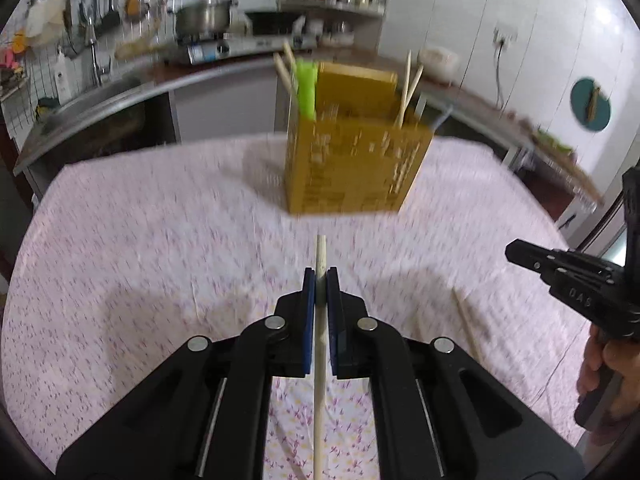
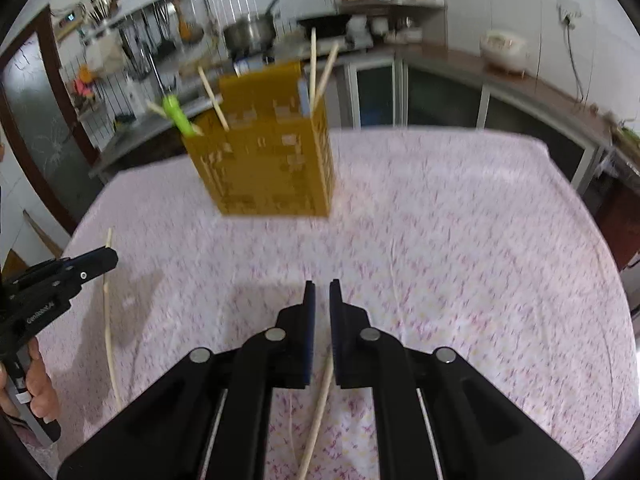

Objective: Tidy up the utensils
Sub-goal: 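Lift both chopsticks and carry them toward the yellow caddy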

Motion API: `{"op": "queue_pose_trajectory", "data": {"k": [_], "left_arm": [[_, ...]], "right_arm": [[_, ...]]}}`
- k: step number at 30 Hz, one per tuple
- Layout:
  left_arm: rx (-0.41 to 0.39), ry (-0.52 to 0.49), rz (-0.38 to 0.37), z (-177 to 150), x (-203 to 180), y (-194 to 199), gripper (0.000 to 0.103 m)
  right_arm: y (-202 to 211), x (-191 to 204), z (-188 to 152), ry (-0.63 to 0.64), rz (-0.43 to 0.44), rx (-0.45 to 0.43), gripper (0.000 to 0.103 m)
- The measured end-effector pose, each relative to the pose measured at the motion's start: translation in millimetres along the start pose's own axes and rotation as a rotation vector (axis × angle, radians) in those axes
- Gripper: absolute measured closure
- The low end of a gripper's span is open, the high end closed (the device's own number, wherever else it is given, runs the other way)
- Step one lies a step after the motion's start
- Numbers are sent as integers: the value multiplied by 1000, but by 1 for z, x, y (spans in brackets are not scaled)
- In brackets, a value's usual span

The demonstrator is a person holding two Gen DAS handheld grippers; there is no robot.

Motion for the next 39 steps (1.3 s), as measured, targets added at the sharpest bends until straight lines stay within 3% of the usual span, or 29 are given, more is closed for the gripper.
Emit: {"op": "queue_pose_trajectory", "data": {"k": [2, 7, 10, 22, 24, 25, 27, 30, 32, 33, 34, 39], "left_arm": [[-1, -15, 0, 0, -4, 4, 99], [57, -12, 45, -4, 1, -14, 98], [67, 0, 32, -4, 7, -15, 98], [83, -17, 28, -2, 9, -18, 98], [83, -10, 25, -2, 11, -18, 98], [80, -10, 24, -2, 12, -17, 98], [77, -15, 24, -2, 11, -16, 98], [78, -16, 22, -2, 9, -15, 98], [75, -18, 18, -2, 9, -14, 98], [74, -19, 18, -2, 9, -14, 98], [72, -20, 17, -2, 9, -13, 98], [57, -19, 4, 0, 11, -7, 98]], "right_arm": [[-1, 0, 2, -1, -13, 12, 98], [-41, -4, -10, 0, -38, 201, 97], [-60, -10, -21, -25, -32, 270, 97], [-96, -8, -31, -22, -78, 462, 93], [-98, -8, -30, -37, -62, 486, 85], [-99, -9, -29, -53, -35, 501, 73], [-101, -8, -27, -65, 5, 516, 67], [-103, 1, -27, -2, -44, 512, 70], [-103, 9, -27, 47, -84, 488, 82], [-102, 10, -27, 53, -86, 480, 93], [-101, 8, -27, 43, -77, 471, 96], [-88, -6, -26, -2, -53, 411, 97]]}}
Point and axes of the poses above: each gripper's, at about its wrist camera, not at the fingertips, and y roughly against the way its jaws point, x to its left, z to its top, the point moved 2 cm from there along -y, roughly the way its jaws point, and after that the axes turned 2 degrees about -y, right-handed, at the moved point
